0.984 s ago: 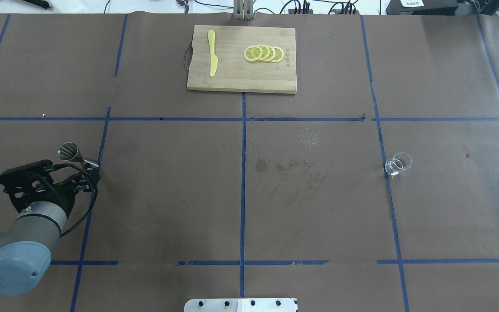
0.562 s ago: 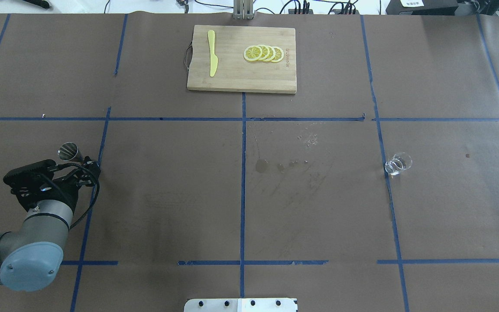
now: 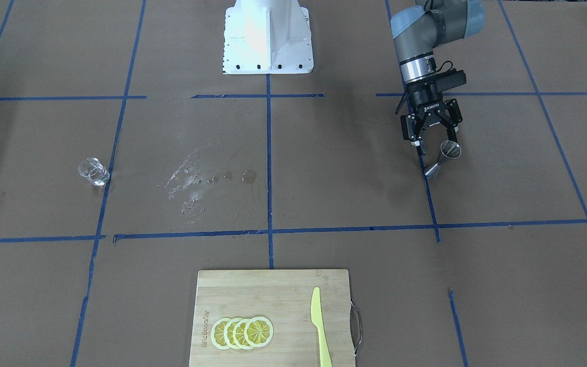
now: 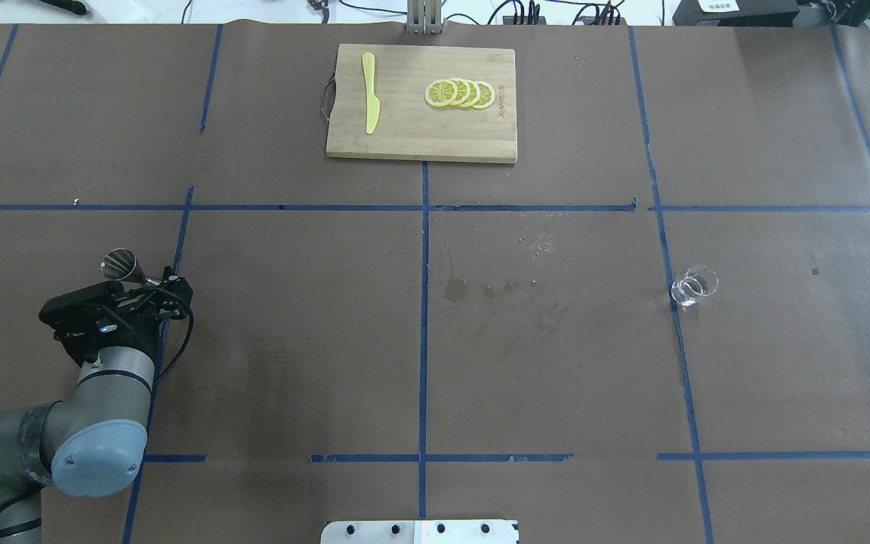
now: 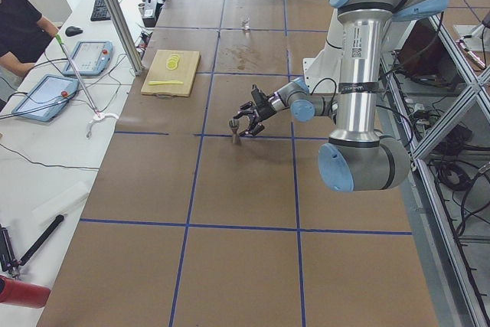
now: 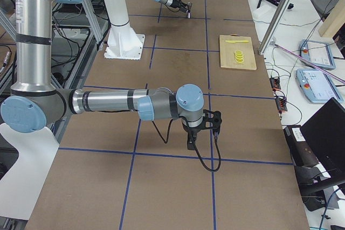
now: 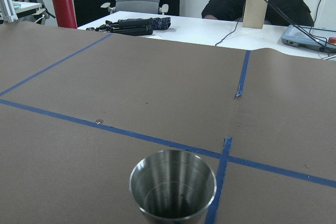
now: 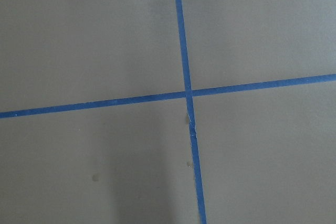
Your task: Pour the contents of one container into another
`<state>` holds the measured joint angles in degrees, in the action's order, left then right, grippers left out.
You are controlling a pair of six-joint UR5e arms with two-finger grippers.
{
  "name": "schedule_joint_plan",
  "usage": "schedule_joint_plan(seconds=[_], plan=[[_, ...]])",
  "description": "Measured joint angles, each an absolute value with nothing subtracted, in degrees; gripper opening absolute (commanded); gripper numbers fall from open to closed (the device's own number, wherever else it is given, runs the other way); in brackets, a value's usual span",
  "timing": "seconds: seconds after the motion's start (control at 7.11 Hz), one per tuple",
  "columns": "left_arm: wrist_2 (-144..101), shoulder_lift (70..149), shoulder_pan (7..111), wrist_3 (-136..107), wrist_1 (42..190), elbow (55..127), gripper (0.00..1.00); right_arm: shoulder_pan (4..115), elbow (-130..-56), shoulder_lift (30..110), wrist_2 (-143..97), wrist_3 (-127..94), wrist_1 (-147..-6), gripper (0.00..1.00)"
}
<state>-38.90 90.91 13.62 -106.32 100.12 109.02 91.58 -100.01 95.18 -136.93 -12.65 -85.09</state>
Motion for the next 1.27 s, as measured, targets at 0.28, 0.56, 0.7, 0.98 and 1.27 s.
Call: schedule_joint_plan(seconds=[0.28,0.56,0.7,0.98,1.27], plan=[[-37.13,90.99,13.62,-106.42,100.11,107.64,0.94,91.58,-99.95,95.19,-136.93,-12.66,-85.16,1.00],[-36.21,91.10,13.60,-106.56,100.11,106.01,0.90,91.58,-99.98,95.13,-136.93,-12.66,-85.17,1.00],[-36.01,91.12,13.53,-106.69,100.11,105.61,0.89,91.58,-100.06,95.11,-136.93,-12.66,-85.17,1.00],[-35.88,92.05,13.40,-106.78,100.11,104.29,0.87,91.58,-100.13,95.11,-136.93,-12.66,-85.17,1.00],[-35.84,93.64,13.38,-106.79,100.11,102.61,0.79,91.58,-100.08,95.12,-136.93,-12.66,-85.17,1.00]])
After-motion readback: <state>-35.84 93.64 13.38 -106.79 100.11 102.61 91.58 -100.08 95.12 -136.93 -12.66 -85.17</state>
